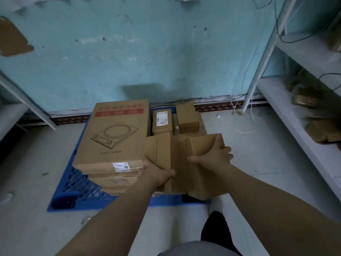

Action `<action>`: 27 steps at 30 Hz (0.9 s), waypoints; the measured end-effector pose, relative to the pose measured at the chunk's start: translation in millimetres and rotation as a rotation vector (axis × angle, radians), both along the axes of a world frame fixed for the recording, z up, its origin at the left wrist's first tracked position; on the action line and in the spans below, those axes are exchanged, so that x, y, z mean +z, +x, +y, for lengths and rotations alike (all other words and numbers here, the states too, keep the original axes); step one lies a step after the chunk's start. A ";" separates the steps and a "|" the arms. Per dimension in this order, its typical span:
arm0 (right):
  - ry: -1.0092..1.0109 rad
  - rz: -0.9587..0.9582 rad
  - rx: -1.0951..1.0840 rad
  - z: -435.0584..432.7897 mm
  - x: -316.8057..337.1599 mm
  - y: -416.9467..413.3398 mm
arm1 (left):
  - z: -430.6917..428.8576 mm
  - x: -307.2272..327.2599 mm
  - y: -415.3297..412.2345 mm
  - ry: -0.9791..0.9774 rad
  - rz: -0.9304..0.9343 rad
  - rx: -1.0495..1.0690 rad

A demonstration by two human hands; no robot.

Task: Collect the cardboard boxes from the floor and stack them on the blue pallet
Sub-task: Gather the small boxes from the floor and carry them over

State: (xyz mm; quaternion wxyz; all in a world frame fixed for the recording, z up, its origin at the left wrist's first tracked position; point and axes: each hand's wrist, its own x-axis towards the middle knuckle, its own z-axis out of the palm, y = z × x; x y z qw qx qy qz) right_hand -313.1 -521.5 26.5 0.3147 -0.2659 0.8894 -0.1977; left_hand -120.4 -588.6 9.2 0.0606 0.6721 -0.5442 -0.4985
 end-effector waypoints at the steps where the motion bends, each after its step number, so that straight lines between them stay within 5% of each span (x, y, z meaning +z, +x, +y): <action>1: 0.011 -0.013 0.019 -15.3 -5.9 -14.4 | -9.3 -3.4 -11.7 0.014 -0.031 0.024; 14: 0.176 -0.168 0.172 -148.0 -64.8 -120.5 | -104.1 -43.5 -126.1 0.193 -0.332 0.230; 22: 0.127 -0.369 0.267 -179.5 -119.2 -119.2 | -161.7 -97.0 -121.8 0.178 -0.365 -0.106; 27: 0.167 -0.412 0.257 -169.9 -128.1 -125.1 | -159.4 -99.4 -111.7 0.226 -0.423 -0.094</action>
